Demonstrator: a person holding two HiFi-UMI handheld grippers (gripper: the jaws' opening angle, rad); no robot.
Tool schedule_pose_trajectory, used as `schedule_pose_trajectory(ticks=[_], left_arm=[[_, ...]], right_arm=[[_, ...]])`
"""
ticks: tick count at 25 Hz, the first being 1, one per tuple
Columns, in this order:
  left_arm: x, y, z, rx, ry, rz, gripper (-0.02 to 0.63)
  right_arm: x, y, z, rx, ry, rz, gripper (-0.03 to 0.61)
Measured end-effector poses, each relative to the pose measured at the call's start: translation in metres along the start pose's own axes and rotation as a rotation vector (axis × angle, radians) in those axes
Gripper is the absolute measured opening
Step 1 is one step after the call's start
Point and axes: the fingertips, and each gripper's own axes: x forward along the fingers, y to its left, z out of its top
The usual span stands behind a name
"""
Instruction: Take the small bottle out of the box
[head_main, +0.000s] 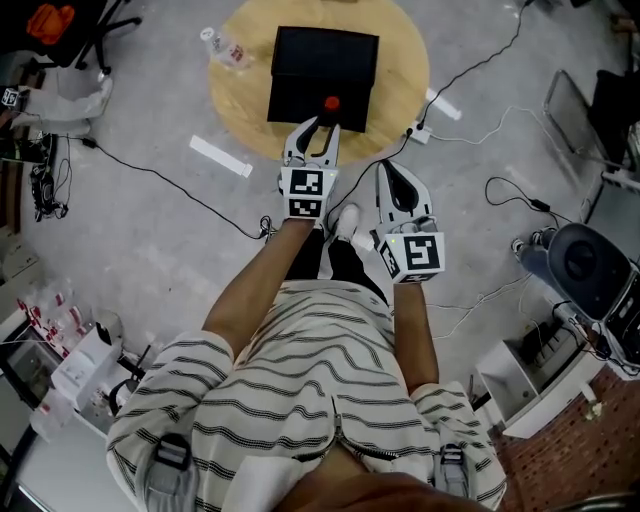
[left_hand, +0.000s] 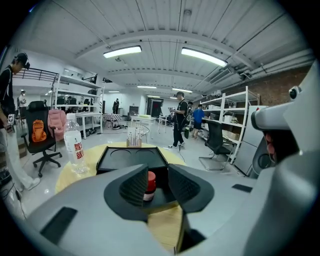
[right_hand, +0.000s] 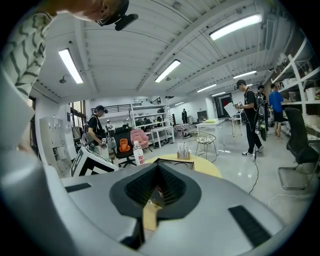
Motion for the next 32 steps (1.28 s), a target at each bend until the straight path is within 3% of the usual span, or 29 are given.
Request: schedule_pose_trajectory(ticks=[15, 32], left_arm=[[0.042, 0.01, -0.022, 0.027, 0.055, 0.005, 0.166], [0.073, 0.02, -0.048, 0.041, 0.118, 0.027, 0.164]], right_arm=[[0.009, -0.004, -0.014, 0.018, 0.037, -0.008, 0.011], [0.011, -0.012, -0.024, 0.027, 0.066, -0.019, 0.011]])
